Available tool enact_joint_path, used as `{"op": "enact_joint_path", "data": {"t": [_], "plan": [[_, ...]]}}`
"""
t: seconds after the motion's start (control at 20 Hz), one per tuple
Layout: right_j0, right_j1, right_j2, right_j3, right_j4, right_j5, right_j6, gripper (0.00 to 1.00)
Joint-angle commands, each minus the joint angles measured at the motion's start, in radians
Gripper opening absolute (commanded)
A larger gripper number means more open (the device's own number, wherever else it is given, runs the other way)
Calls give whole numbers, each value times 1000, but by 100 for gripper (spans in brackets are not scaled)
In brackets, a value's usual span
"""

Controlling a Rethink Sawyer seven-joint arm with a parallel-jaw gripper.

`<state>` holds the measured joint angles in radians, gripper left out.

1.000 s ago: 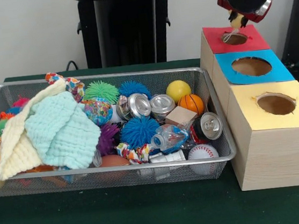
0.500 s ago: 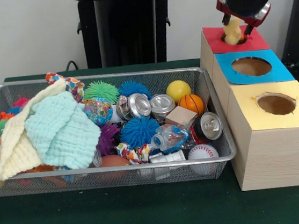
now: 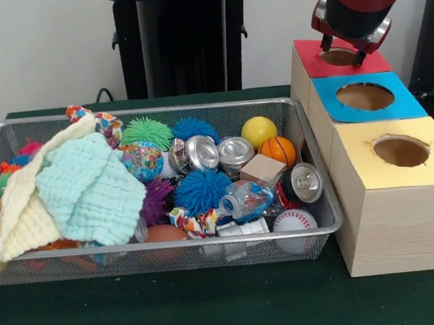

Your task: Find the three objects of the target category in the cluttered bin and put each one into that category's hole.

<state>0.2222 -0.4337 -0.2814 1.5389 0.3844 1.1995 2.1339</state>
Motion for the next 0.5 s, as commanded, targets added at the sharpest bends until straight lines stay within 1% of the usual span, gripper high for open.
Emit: {"op": "enact_joint_path", "data": {"t": [0.05, 0.25, 0.5], "plan": [[-41, 59, 91, -85, 12, -116, 144, 100], [-37, 2, 77, -49, 15, -90, 145, 100], [-47, -78, 51, -68, -22, 21, 123, 100]]}}
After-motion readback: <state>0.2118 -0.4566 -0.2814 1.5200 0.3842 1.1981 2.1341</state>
